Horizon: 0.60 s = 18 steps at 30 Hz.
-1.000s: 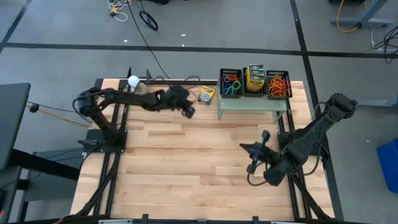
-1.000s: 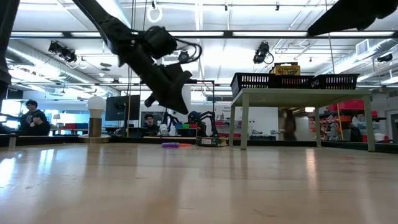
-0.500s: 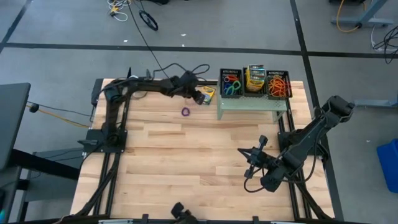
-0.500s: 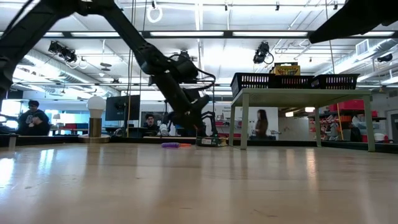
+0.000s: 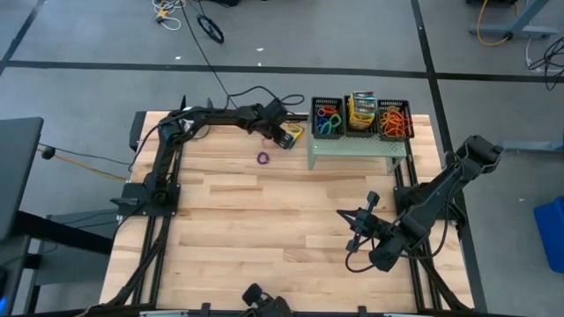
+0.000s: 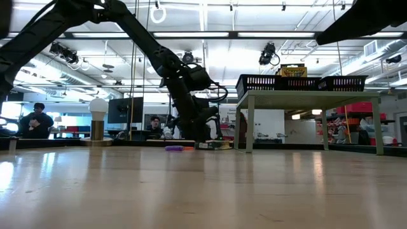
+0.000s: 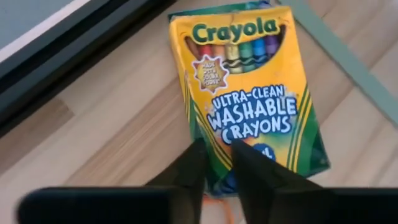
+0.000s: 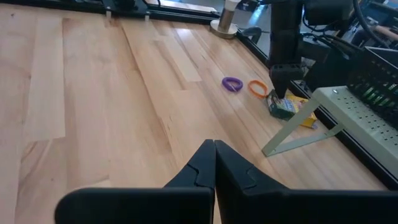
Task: Pick & Place Office Desk Supplies
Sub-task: Put the yellow crayon box into the middle black basket on the shelf
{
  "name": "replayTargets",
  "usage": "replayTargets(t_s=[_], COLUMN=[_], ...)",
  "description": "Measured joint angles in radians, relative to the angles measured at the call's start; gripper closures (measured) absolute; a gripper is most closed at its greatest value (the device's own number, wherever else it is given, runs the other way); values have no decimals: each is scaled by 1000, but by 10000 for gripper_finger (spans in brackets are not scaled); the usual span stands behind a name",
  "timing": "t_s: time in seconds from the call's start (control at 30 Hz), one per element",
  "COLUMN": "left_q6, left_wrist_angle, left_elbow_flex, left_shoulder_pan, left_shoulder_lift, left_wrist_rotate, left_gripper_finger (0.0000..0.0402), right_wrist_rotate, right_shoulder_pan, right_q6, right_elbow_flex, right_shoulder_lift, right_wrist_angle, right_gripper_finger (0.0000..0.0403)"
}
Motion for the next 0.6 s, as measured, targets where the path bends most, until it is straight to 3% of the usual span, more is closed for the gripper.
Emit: replayTargets(t_s=[0.17,0.37,0.6], left_q6=[69,127,153], left_wrist_angle=[-107,-264,-241], left_elbow_flex=[2,-5,-136], left_shoulder_pan=[-2,-37,-107], left_shoulder_lift=[-19,-108,-321], left_wrist_rotate=[-2,-116,-226], left_gripper_finger=[390,394,395], right_wrist_rotate=[0,-9,-29], right_shoulder_pan=[0,0,23], right_q6=[0,0,39], right_elbow_flex=[0,0,0], right_shoulder_lift=[0,0,0], right_wrist_angle=[0,-1,-18], right_gripper_finger=[401,401,401])
